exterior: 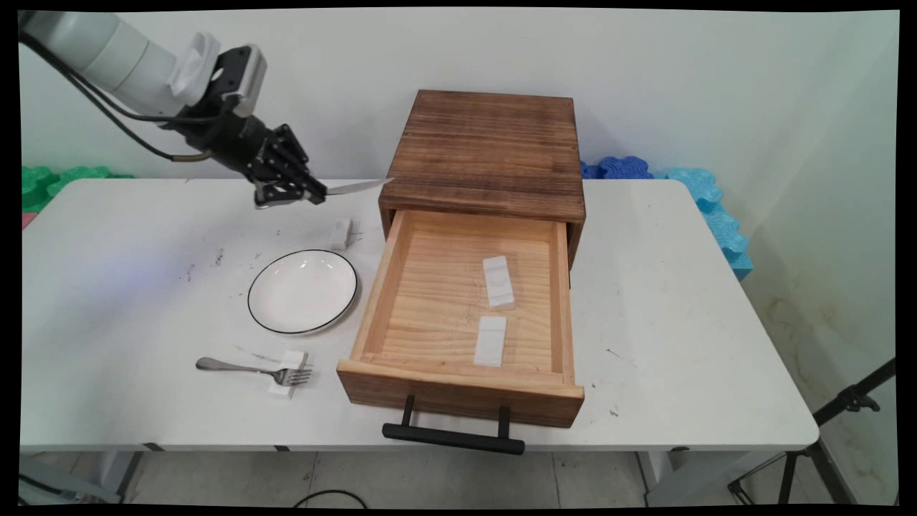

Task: Place the picked object into the drawer

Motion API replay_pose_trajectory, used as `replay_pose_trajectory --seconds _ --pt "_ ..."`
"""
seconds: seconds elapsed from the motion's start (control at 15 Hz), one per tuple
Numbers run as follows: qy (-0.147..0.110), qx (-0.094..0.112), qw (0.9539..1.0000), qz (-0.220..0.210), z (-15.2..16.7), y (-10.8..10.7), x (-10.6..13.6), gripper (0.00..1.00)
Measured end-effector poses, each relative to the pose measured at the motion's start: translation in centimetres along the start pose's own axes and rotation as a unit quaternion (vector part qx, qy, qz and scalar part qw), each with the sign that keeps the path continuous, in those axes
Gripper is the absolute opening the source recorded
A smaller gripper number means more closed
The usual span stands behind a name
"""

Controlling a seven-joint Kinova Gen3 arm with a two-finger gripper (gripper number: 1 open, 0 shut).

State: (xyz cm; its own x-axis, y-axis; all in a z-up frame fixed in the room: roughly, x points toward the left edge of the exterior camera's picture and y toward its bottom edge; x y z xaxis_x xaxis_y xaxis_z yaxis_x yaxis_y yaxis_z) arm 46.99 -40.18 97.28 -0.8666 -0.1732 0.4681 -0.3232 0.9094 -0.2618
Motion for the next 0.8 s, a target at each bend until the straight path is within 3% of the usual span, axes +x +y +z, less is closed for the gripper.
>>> replay_pose_trajectory --seconds 0.8 --pt "0.025 -0.002 0.9997 0.006 4.3 2.0 10.6 0.00"
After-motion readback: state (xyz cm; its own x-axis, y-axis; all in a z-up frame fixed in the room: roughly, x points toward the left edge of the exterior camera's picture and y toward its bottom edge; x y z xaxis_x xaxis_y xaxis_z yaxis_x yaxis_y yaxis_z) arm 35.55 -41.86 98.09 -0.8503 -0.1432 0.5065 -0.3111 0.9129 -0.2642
